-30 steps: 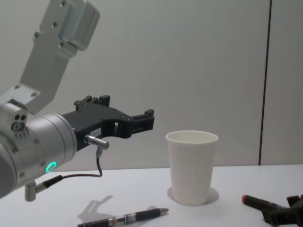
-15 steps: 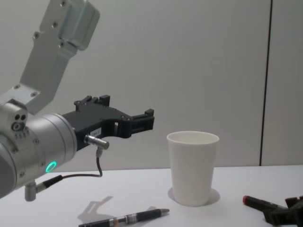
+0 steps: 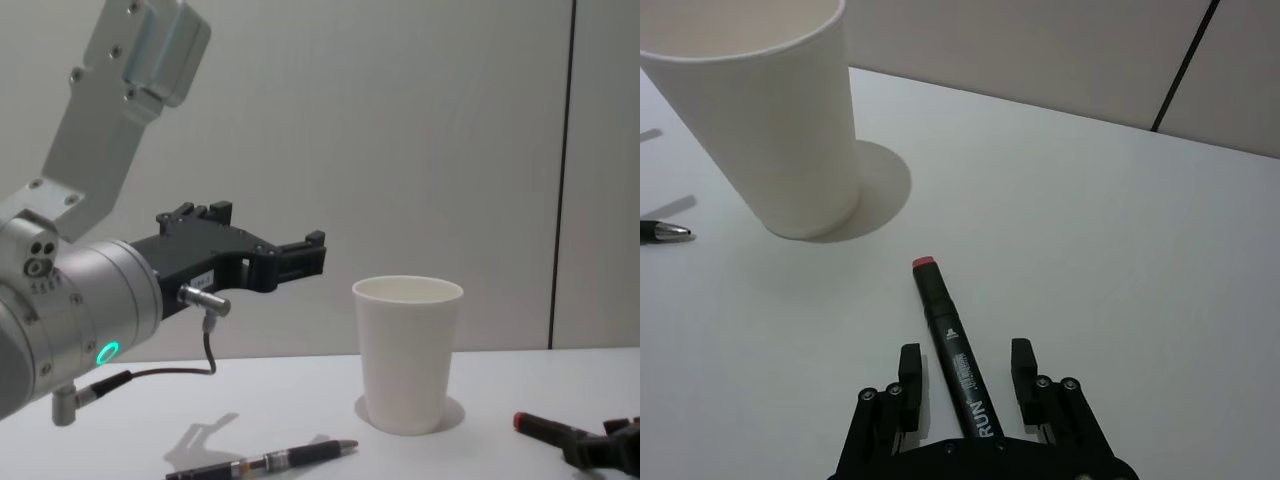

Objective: Place the pen into the pen holder.

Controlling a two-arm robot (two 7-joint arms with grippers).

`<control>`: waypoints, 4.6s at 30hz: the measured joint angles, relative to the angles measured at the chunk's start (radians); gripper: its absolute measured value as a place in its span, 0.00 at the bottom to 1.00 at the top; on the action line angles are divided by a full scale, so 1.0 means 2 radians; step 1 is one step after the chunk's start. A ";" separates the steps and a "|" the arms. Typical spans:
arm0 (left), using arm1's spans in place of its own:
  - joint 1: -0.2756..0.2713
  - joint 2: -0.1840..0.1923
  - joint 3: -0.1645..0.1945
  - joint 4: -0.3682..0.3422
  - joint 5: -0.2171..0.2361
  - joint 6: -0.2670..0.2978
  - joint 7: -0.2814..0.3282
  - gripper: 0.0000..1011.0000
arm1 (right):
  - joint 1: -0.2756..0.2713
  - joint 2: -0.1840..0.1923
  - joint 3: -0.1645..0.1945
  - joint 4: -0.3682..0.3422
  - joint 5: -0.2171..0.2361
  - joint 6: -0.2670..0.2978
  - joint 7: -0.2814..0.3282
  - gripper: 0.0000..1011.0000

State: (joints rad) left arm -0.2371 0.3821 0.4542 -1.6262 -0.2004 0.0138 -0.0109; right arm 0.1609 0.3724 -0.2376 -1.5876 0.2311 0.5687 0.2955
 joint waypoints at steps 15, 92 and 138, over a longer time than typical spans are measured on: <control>0.000 0.000 0.000 0.000 0.000 0.000 0.000 0.99 | -0.002 -0.005 0.004 0.000 0.020 0.002 -0.019 0.36; 0.000 0.000 0.000 0.000 0.000 0.000 0.000 0.99 | 0.118 -0.083 -0.002 0.087 0.059 -0.378 0.024 0.18; 0.000 0.000 0.000 0.000 0.000 0.000 0.000 0.99 | 0.205 -0.155 -0.044 0.254 0.033 -0.492 0.068 0.18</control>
State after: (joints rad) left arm -0.2372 0.3821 0.4542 -1.6262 -0.2004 0.0139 -0.0109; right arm 0.5707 0.0617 -0.3254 -1.0798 0.2965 -0.4160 0.4319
